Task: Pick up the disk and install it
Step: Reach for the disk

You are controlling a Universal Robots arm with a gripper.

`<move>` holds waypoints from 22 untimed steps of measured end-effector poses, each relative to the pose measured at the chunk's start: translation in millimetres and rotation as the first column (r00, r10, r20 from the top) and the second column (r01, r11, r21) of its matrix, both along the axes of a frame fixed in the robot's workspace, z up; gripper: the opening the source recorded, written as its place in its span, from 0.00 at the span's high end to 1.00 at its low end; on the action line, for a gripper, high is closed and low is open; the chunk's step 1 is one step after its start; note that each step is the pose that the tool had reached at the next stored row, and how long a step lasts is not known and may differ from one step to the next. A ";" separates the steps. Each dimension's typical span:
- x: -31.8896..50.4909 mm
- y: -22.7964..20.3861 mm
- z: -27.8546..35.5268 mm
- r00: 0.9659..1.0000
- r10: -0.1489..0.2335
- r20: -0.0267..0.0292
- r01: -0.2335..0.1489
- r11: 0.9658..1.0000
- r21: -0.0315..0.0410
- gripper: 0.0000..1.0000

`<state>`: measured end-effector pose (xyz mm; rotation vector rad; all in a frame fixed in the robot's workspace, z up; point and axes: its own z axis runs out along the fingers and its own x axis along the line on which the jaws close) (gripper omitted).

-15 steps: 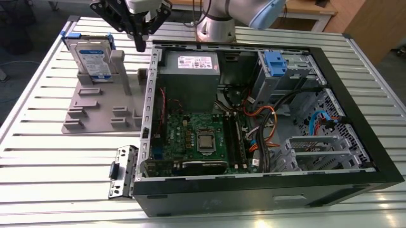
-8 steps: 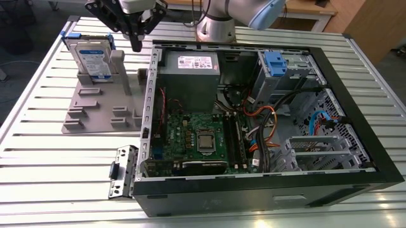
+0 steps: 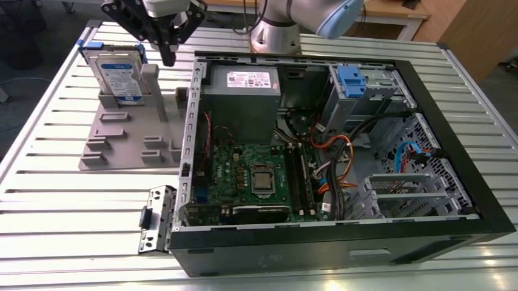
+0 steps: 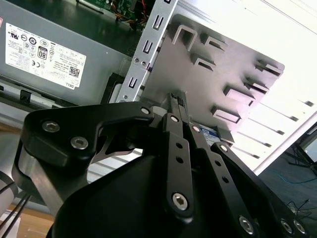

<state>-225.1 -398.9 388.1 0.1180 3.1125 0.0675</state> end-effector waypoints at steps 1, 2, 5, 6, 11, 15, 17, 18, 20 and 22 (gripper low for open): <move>-1.1 0.0 -0.1 1.000 0.000 0.000 0.000 1.000 0.000 0.90; -2.2 0.0 -0.1 1.000 0.000 0.000 0.000 1.000 0.000 0.90; -5.4 0.0 -0.4 1.000 0.000 0.000 0.000 1.000 0.000 0.90; -6.5 0.0 -0.4 1.000 0.000 0.000 0.000 1.000 0.000 0.90; -12.4 0.0 -0.8 1.000 0.000 0.000 0.000 1.000 0.000 0.90; -17.8 0.0 -1.1 1.000 0.000 0.000 0.000 1.000 0.000 0.90; -20.7 0.0 -1.3 1.000 0.000 0.000 0.000 1.000 0.000 0.90; -22.4 0.0 -1.4 1.000 0.000 0.000 0.000 1.000 0.000 0.90; -26.2 0.1 -1.8 1.000 0.000 0.000 0.000 1.000 0.000 0.90; -30.1 0.2 -2.2 1.000 0.000 0.000 0.000 1.000 0.000 0.90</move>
